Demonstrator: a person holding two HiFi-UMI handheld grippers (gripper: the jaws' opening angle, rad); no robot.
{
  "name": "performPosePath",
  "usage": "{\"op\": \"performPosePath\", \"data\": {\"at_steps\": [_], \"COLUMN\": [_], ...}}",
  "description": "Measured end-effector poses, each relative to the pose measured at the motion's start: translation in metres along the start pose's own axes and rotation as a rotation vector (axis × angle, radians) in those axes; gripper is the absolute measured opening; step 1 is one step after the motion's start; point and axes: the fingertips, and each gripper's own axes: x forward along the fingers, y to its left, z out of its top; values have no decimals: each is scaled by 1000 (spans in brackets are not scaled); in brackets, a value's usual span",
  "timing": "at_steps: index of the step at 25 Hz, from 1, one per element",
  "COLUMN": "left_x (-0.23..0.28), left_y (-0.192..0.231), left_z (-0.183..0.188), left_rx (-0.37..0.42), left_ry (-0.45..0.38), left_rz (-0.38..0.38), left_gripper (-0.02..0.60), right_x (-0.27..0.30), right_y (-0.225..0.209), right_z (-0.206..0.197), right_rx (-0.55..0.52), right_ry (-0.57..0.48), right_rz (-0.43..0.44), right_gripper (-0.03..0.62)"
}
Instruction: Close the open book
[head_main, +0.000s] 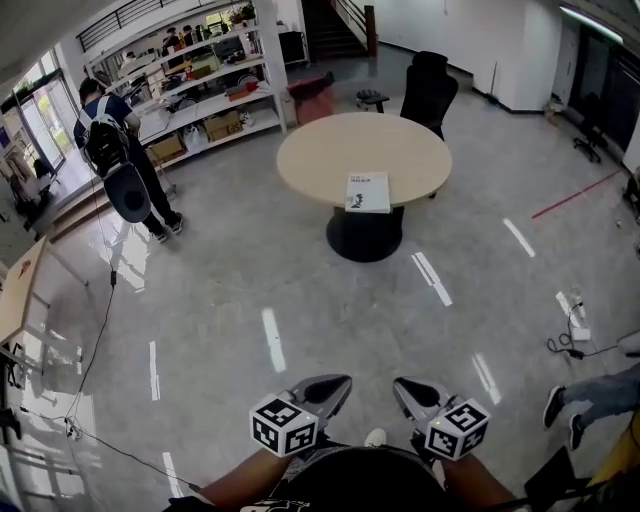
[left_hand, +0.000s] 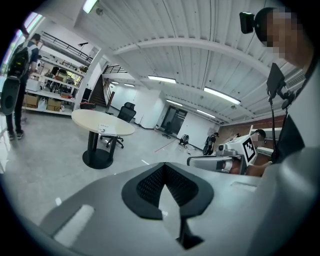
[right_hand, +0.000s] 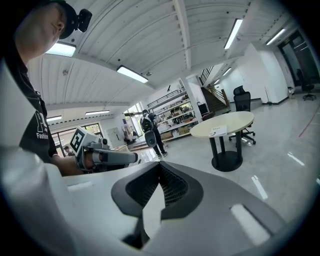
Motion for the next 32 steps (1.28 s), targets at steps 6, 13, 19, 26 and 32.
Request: {"op": "performPosePath", "data": {"at_steps": [6, 13, 19, 26, 32], "left_x": [34, 49, 68, 92, 89], "left_y": [-20, -3, 25, 65, 122], "left_z": [0, 7, 15, 69, 110], "left_rx": [56, -24, 5, 95, 124], "left_ry": [48, 60, 106, 83, 67], "left_rz": [32, 48, 21, -52, -108], "left_gripper": [8, 8, 8, 8, 8], "right_x": [-15, 4, 29, 64, 121], "right_y": [-35, -55, -75, -98, -96], "right_z": [-2, 0, 12, 41, 92], "right_rx": [40, 63, 62, 78, 27], "right_ry": [10, 20, 9, 1, -31], "right_rz": [34, 65, 30, -48, -100], "right_gripper": [5, 5, 5, 5, 5]}}
